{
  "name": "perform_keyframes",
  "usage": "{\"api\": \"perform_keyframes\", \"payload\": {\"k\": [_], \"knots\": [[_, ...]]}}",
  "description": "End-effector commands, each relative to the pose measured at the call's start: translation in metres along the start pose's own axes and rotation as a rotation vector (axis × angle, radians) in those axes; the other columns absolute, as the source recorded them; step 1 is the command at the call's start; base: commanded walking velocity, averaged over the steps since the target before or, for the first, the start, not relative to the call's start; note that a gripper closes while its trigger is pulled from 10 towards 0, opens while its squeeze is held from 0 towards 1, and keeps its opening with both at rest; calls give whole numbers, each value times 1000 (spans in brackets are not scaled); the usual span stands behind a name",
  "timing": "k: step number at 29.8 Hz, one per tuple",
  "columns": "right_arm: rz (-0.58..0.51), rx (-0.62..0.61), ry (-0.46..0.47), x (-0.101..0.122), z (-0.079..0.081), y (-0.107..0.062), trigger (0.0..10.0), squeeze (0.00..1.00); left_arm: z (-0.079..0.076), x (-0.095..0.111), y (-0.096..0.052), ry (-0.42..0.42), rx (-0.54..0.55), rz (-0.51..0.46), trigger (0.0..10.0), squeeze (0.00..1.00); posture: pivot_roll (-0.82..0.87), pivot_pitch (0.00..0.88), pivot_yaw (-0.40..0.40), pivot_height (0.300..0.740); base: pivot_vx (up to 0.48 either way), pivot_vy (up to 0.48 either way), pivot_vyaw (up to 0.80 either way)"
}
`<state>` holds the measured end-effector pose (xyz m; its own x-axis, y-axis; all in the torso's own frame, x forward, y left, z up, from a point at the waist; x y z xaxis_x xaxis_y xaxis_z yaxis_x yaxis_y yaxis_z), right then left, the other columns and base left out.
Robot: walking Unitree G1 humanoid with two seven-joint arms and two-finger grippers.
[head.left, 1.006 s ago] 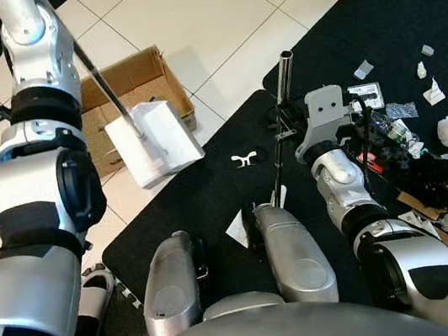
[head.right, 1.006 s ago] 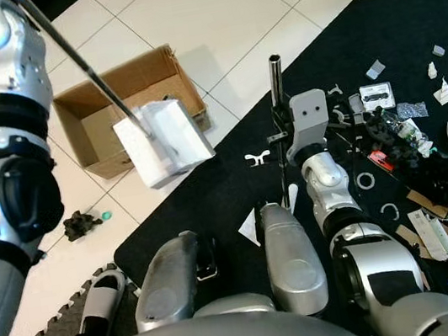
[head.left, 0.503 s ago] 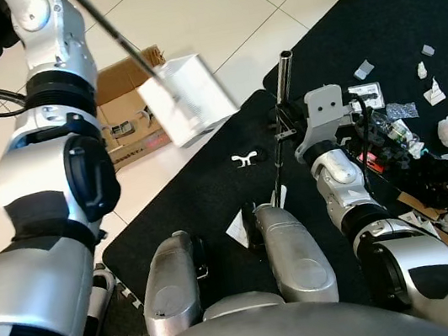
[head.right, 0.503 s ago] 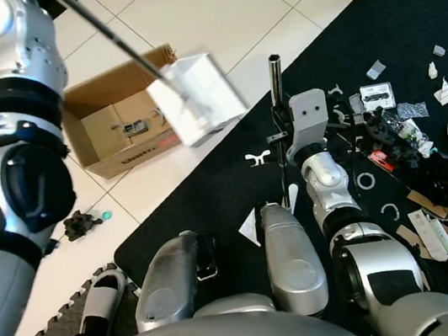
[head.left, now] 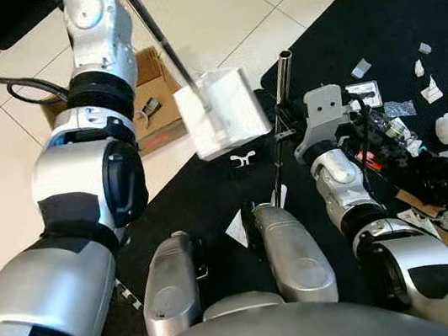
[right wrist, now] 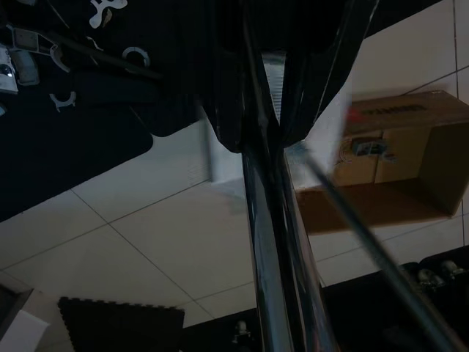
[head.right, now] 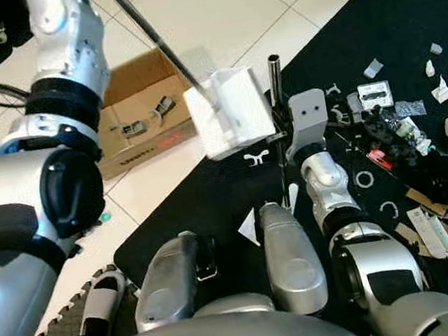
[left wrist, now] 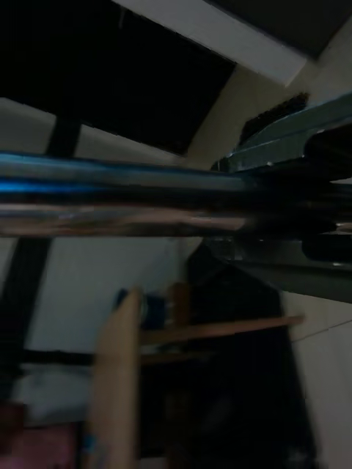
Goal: Sweep floor
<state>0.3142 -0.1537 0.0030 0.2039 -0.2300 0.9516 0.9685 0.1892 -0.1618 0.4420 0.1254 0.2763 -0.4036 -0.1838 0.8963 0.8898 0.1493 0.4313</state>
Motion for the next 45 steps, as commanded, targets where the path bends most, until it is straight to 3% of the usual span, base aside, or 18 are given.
{"api": "perform_keyframes", "payload": {"k": [1, 3, 6, 7, 8, 14, 20, 26, 45], "knots": [[34, -19, 1, -8, -4, -4, 10000, 0, 17, 19, 7, 121, 26, -117, 10000, 0, -25, 105, 2, 740, 0, 0, 0], [34, -19, 1, -8, -4, -4, 10000, 0, 19, 20, 8, 136, 25, -121, 10000, 0, -25, 105, 2, 740, 0, 0, 0], [35, -22, 3, -9, -4, -4, 10000, 0, 28, 24, 11, 245, 40, -149, 10000, 0, -25, 104, 4, 740, 0, 0, 0], [35, -22, 3, -9, -4, -5, 10000, 0, 33, 27, 13, 332, 58, -165, 10000, 0, -25, 104, 4, 740, 0, 0, 0], [35, -22, 3, -9, -4, -5, 10000, 0, 33, 27, 13, 332, 58, -165, 10000, 0, -25, 104, 4, 740, 0, 0, 0], [36, -24, 3, -9, -4, -5, 10000, 0, 44, 27, 15, 523, 136, -176, 10000, 0, -25, 103, 3, 740, 0, 0, 0], [37, -22, 2, -9, -4, -4, 10000, 0, 55, 19, 14, 547, 226, -110, 10000, 0, -24, 102, 3, 740, 0, 0, 0], [36, -22, 1, -9, -4, -4, 10000, 0, 70, 10, 12, 630, 327, -48, 10000, 0, -27, 104, 3, 740, 0, 0, 0], [37, -23, -5, -9, -6, -5, 10000, 0, 86, -2, 9, 664, 409, 40, 10000, 0, -31, 98, 1, 740, 0, 0, 0]]}}
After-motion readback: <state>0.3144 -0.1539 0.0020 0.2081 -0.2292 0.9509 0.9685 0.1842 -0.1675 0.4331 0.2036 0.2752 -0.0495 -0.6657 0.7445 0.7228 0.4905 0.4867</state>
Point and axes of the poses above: a point about 5 cm out from each wrist's last joint towards the gripper, its own y axis pointing out of the wrist towards the gripper, its own x axis along the axis of the wrist's last joint, z = x × y, the point moved 4 cm from there along y, pointing out of the wrist towards the gripper, and after that the axes turned 15 degrees about y, right-handed, at the moved point
